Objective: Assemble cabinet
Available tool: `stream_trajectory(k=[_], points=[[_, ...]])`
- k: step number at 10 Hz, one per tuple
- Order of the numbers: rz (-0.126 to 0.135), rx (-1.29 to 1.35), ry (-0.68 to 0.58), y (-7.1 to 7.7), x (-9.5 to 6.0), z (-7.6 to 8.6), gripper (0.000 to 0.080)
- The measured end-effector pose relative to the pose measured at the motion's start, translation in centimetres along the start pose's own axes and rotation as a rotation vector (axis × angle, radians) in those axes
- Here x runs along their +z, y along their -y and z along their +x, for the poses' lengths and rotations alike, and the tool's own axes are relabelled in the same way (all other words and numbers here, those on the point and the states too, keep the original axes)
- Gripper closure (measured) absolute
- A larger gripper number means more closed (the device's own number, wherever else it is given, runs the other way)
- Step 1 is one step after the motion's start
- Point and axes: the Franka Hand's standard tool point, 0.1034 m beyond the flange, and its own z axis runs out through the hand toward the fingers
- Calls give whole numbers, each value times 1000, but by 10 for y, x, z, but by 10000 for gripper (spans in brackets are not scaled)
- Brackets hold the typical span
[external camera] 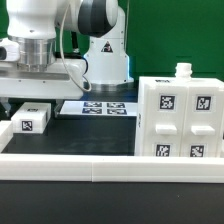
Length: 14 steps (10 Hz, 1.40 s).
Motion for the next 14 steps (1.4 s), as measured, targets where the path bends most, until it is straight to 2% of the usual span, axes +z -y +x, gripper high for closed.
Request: stream_trajectory(k=[1,7,8,11,13,14], points=[[0,0,0,0,0,0,244],[5,-3,5,0,-2,0,241],[25,-4,10,4,-16,1,241],[58,0,-22,23,-67,17,239],[66,31,-49,44,-95,30,239],[74,44,-46,60,-113,38,239]])
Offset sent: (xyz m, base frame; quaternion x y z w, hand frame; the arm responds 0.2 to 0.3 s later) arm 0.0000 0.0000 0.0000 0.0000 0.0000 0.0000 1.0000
